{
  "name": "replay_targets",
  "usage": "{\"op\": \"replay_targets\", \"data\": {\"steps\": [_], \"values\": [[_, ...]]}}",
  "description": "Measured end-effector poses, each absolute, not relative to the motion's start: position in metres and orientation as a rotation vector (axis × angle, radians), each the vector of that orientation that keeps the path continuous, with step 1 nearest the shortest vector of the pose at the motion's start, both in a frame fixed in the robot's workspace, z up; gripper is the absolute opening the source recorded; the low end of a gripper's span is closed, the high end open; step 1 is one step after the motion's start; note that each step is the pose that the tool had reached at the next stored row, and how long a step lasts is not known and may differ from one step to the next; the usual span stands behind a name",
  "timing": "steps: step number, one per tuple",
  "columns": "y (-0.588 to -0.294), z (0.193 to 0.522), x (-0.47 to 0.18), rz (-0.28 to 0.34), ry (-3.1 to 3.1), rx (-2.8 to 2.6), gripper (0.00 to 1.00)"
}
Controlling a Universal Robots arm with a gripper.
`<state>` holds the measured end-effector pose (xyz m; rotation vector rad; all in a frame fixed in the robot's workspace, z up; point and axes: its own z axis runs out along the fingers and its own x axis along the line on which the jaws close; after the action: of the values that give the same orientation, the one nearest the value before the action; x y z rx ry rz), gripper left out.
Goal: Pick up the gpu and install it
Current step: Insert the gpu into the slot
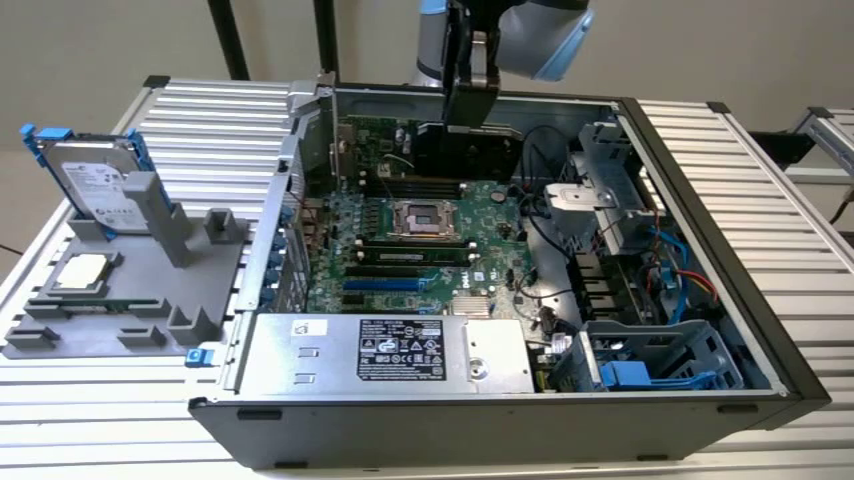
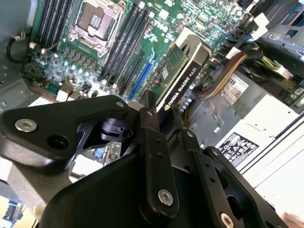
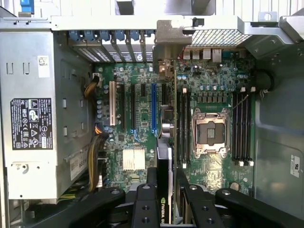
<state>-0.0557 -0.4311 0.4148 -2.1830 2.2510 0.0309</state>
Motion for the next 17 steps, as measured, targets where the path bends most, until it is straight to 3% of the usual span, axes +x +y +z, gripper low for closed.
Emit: {"op": "replay_targets", "data": {"steps": [17], "values": [[-0.4255,0.4128,-0.0562,0.031,2.251,-2.183,0.0]]}}
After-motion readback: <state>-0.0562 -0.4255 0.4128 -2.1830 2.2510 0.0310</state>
